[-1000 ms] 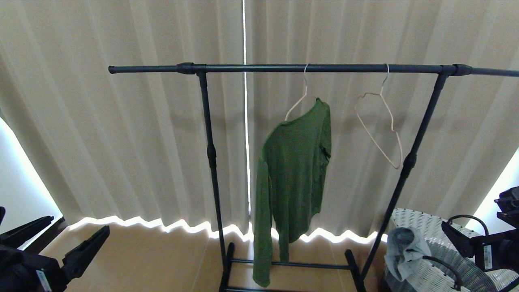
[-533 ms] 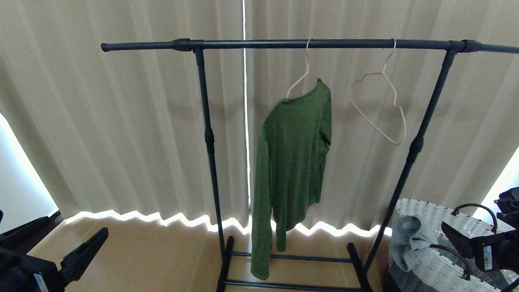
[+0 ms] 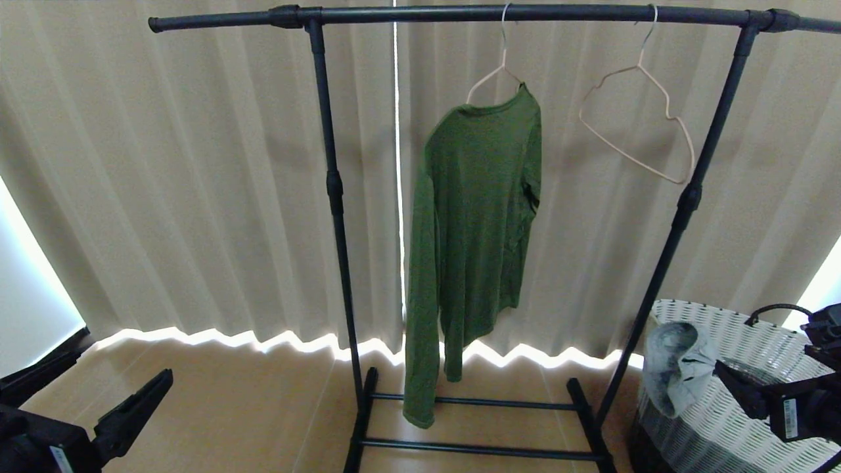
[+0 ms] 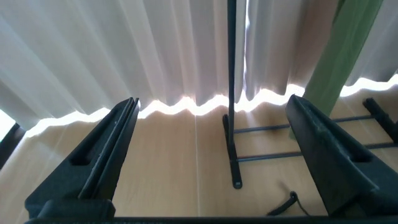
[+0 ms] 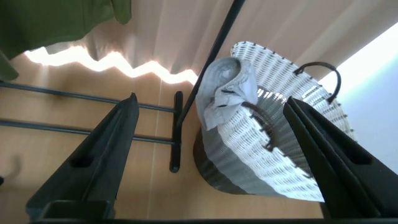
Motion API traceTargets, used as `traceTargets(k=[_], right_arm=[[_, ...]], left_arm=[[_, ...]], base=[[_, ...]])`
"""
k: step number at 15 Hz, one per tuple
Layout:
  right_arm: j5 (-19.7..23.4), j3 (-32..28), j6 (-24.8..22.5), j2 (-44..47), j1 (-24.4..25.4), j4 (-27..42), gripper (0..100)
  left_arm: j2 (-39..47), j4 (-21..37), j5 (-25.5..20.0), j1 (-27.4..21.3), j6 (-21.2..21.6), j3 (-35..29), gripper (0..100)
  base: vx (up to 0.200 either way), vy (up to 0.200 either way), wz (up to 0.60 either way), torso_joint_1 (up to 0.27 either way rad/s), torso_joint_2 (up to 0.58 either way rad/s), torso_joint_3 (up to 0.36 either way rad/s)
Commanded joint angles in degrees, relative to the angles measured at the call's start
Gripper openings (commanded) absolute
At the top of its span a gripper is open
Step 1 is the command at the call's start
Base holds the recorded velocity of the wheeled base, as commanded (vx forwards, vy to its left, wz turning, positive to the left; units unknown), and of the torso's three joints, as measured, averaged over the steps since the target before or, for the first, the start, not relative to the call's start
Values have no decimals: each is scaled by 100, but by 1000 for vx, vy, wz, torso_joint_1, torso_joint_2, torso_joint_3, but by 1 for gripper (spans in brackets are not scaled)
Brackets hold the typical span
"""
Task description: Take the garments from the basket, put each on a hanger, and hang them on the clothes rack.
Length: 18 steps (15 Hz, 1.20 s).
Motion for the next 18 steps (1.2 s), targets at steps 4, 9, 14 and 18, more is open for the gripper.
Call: traceTargets(k=[4,9,14,18], right_arm=[[1,8,17,5,2,-3,100],[1,192,-1,-22,19,-47,100],[-8,184,-10,13,19,-38,100],[1,192,-10,13,19,-38,100]], left_arm=[[-69,-1,4,-2,79,35,100],[-174,-1,-23,-37,96,35,100],[-412,8,-550,-81,70,18,100],[-385,8,-550,-81,123,18,100]], base=[[0,0,0,-38,239,189],[0,0,0,-1,10,9],[0,0,0,0,0,0],[0,-50,0,1,2,2]])
